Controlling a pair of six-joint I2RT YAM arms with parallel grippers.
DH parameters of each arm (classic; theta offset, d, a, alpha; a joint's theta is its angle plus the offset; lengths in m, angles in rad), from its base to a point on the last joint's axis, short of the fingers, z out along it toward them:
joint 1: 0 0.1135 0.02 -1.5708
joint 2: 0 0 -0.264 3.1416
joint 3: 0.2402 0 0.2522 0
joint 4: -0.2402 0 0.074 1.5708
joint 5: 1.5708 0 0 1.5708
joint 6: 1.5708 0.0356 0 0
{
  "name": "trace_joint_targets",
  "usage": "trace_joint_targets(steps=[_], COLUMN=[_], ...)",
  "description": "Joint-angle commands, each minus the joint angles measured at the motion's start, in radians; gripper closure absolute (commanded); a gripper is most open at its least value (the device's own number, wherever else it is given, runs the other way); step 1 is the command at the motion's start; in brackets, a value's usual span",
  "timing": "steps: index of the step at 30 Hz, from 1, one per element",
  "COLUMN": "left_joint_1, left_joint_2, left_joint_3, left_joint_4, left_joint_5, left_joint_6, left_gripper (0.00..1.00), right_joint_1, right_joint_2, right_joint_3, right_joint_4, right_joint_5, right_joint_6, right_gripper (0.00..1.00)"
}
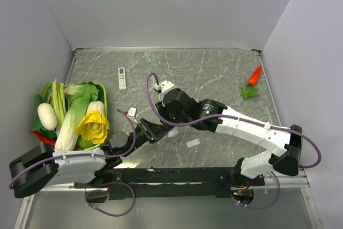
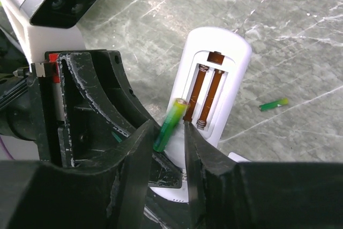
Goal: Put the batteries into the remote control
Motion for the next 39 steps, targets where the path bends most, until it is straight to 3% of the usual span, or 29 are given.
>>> trace_joint_targets(steps=[1,8,27,39], left_joint_1=[-0.005,-0.005,-0.004,-0.005], left_joint_2=[-0.005,-0.02,-0.054,-0.022], left_joint_3=[0.035,0.033,0.029,0.038], left_joint_4=[0.042,0.032,-0.021,0.008], left_joint_5=[-0.018,-0.016,-0.007,0.008], left_joint_6=[0.007,0.012,0.023,0.037], left_gripper=[0.98,0.98,0.98,0.98], right_joint_1=[0.009,0.007,-0.056,-0.059], right_joint_2=[-0.002,-0.008,0.024,0.034], right_joint_3=[0.035,0.023,-0.006,0.006], right_joint_4=[-0.027,-0.024,0.002,0.029], right_joint_5=[0.047,0.049,0.032,-0.078], right_joint_6=[0.008,-0.014,-0.018,-0.011], right_gripper=[0.66,0.84,0.88,0.89])
